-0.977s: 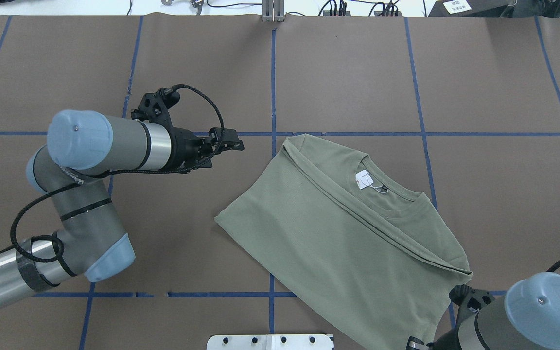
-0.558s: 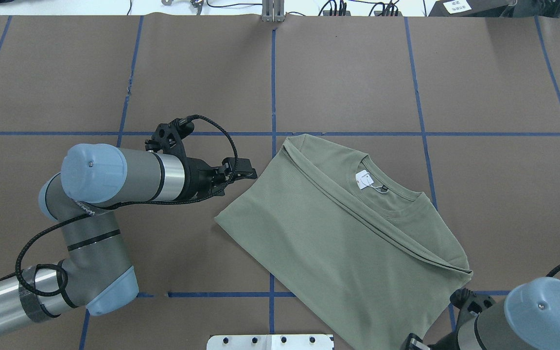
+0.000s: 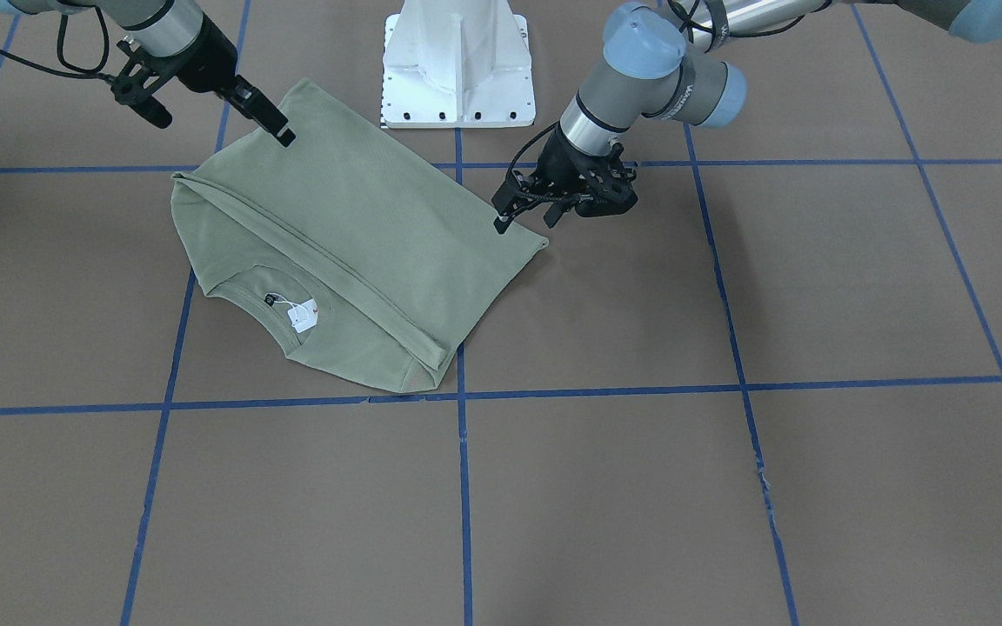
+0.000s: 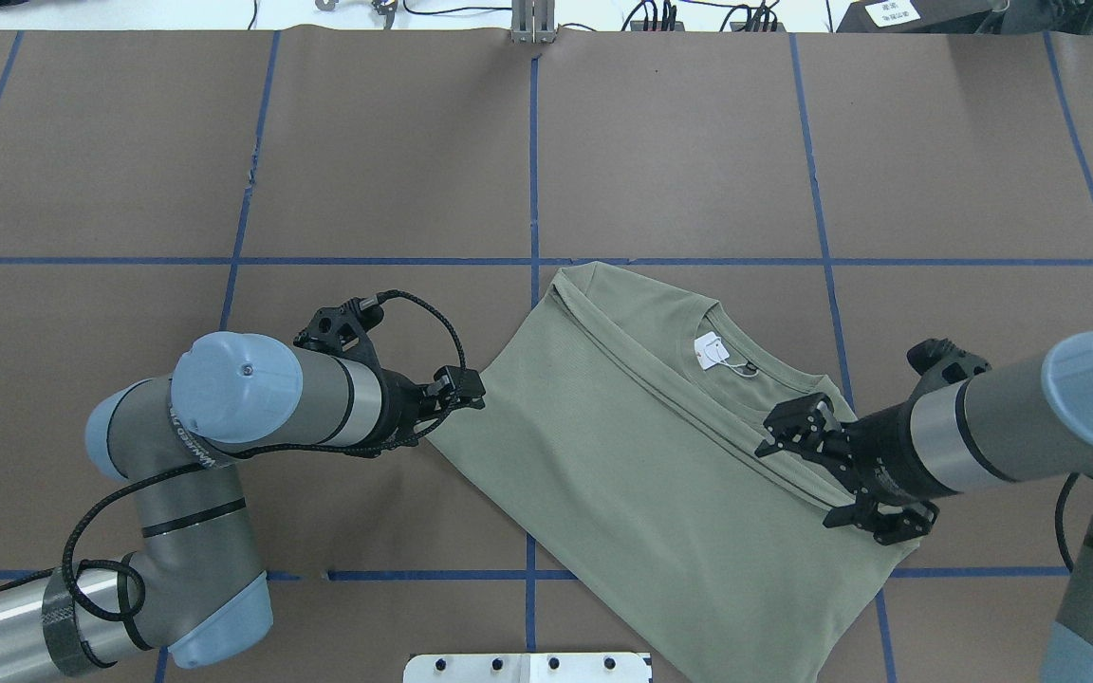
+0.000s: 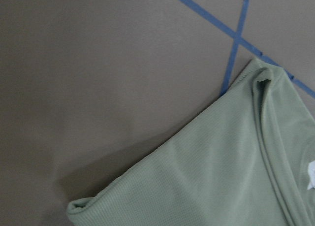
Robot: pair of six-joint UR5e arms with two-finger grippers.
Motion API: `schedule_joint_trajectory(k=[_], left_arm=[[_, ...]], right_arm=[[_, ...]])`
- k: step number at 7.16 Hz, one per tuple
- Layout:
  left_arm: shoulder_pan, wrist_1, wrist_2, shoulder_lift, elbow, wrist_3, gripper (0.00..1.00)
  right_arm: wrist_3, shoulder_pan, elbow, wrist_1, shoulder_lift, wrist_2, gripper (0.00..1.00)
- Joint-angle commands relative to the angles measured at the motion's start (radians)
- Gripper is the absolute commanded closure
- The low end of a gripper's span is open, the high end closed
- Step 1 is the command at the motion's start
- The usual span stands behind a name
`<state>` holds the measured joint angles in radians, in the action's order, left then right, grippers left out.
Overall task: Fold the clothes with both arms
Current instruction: 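Push the shirt edge with the left gripper to straighten the shirt square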
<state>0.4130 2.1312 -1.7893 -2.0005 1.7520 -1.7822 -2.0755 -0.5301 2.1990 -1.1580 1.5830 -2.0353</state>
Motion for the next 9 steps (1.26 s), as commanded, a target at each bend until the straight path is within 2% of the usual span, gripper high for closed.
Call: schedule_joint_trajectory(k=[1,5,6,8,9], left_arm=[[-0.016,-0.017,0.057,0.005,-0.011,0.004,0.07],[-0.033,-0.017,0.08,0.003,-0.048,0.006,0.25],[-0.033,-0.017,0.086,0.005,-0.048,0.007,0.37],[-0.03,-0.019,0.087,0.003,-0.049,0.007,0.85],[-0.023,-0.019,0.087,0.003,-0.048,0.017,1.0]], right_arm=[[0.048,-0.051,-0.059,0.001,-0.046,0.001,0.0],[0.048,-0.053,-0.067,0.006,-0.054,0.001,0.0],[0.048,-0.053,-0.071,0.006,-0.055,0.001,0.0],[0.046,-0.053,-0.073,0.006,-0.061,0.001,0.0],[0.046,-0.053,-0.073,0.006,-0.067,0.001,0.0]])
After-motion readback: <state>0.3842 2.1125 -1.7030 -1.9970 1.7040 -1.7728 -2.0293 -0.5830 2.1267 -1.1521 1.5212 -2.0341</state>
